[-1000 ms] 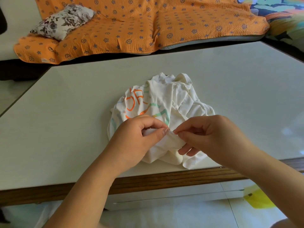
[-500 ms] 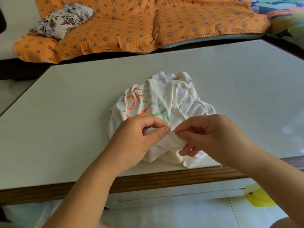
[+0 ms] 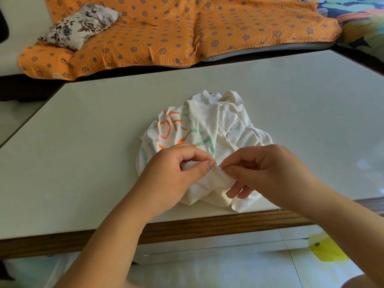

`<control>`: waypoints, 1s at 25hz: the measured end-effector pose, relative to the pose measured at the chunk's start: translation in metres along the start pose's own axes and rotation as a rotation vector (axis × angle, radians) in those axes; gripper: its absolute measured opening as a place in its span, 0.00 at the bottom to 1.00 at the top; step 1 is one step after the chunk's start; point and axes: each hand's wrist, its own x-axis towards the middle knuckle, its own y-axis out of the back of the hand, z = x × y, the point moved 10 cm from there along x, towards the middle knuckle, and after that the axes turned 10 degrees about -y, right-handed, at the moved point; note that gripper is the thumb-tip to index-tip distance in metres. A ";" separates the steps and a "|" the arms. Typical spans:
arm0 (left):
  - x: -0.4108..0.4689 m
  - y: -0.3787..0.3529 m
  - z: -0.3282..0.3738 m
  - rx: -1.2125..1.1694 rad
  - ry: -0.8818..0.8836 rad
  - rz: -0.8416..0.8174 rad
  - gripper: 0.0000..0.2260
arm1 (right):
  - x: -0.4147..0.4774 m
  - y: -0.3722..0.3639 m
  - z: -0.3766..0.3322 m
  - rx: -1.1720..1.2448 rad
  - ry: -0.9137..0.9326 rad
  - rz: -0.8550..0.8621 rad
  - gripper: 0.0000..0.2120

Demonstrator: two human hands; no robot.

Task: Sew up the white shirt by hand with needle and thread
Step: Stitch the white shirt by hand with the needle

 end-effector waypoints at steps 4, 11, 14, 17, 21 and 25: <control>0.000 -0.002 0.000 -0.019 0.003 -0.015 0.03 | 0.000 -0.001 0.000 0.001 0.010 -0.013 0.06; 0.001 -0.006 -0.003 -0.116 0.035 -0.045 0.08 | 0.002 -0.009 0.000 0.060 0.015 -0.097 0.05; 0.001 -0.008 -0.006 -0.183 0.054 -0.045 0.07 | 0.003 -0.013 0.001 0.150 -0.006 -0.148 0.04; 0.001 -0.007 -0.007 -0.244 0.062 -0.039 0.07 | 0.005 -0.014 0.003 0.193 -0.020 -0.147 0.04; 0.000 -0.009 -0.009 -0.306 0.076 -0.035 0.07 | 0.005 -0.015 0.004 0.208 -0.023 -0.129 0.04; 0.000 -0.011 -0.010 -0.368 0.095 -0.013 0.06 | 0.003 -0.021 0.004 0.184 -0.021 -0.177 0.04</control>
